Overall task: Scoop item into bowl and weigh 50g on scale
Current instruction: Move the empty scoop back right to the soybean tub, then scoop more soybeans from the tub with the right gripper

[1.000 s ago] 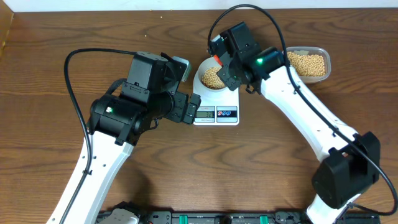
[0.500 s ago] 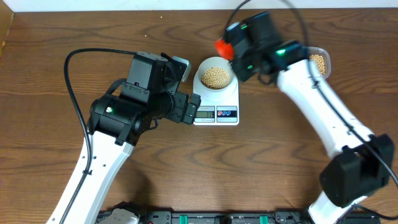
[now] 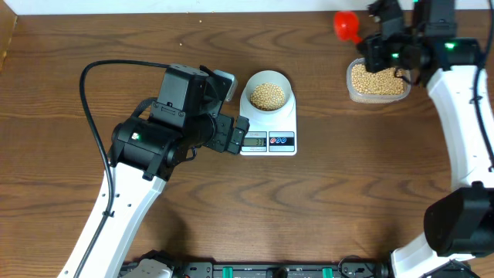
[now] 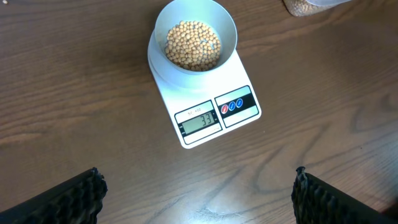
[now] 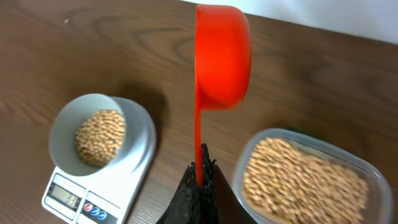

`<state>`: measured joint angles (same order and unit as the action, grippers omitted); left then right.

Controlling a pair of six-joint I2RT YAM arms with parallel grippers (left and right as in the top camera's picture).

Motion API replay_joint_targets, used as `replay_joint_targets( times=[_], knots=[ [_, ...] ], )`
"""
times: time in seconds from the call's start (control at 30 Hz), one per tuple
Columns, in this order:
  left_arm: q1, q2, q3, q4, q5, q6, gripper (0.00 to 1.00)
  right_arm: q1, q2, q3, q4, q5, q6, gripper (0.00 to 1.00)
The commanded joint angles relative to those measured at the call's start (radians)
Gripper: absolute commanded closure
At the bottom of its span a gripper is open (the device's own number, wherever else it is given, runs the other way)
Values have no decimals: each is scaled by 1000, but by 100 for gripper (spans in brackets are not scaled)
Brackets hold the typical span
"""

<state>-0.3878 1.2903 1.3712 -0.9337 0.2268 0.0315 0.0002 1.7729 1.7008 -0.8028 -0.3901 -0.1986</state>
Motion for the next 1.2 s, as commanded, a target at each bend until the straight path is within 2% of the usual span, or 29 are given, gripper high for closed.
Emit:
replay_joint_targets(
  times=[0.0,0.43,0.77,1.17],
  knots=[
    [4,7,5,0,-10,17,2,-51,-16,16,-27,-34,11,99],
    [4,7,5,0,-10,17,2,-104,-17,17,-187,-23,98,99],
    [4,7,5,0,-10,17,2,-97,-17,11,-301,254,116,99],
    [4,7,5,0,-10,17,2,-97,1,-40,-302,309,85,99]
  ],
)
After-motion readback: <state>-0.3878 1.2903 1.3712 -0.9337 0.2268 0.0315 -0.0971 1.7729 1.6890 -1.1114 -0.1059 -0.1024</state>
